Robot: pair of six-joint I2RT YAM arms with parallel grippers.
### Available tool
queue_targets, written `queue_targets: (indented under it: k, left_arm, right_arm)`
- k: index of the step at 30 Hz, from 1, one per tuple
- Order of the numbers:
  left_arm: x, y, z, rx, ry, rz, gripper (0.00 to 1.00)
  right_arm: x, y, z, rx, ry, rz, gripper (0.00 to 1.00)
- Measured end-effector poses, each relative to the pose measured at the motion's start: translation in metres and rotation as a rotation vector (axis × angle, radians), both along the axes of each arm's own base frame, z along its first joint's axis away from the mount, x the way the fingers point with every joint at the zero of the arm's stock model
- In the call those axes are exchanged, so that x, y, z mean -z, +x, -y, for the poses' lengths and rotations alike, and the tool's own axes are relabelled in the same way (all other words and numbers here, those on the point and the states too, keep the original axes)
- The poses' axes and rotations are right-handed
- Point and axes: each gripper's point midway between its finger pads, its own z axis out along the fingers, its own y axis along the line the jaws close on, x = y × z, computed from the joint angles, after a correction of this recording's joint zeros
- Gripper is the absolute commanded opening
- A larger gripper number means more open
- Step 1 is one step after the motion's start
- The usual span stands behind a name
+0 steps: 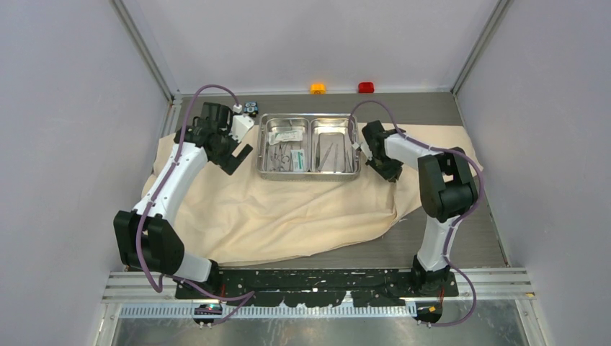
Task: Open and lay out the surgical kit
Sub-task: Open the surgical kit at the center of the board.
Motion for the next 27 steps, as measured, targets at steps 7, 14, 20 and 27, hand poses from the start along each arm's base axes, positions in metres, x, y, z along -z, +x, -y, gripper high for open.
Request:
queue_targets:
  k: [7, 14, 20, 27]
  left_arm:
    - [0.000, 0.003, 0.002, 0.008, -0.005, 0.010, 1.00]
    - [0.008, 0.021, 0.014, 0.041, -0.039, -0.010, 1.00]
    - [0.011, 0.043, 0.032, 0.097, -0.053, -0.010, 1.00]
    - [0.005, 0.068, 0.062, 0.186, -0.056, 0.014, 1.00]
  right_arm:
    - [-0.013, -0.009, 0.017, 0.039, -0.063, 0.047, 0.01]
    - [-0.084, -0.024, 0.065, 0.220, -0.068, 0.237, 0.00]
    - [-0.123, -0.070, 0.111, 0.371, -0.118, 0.336, 0.01]
    - [-0.134, -0.149, 0.135, 0.422, -0.152, 0.342, 0.06]
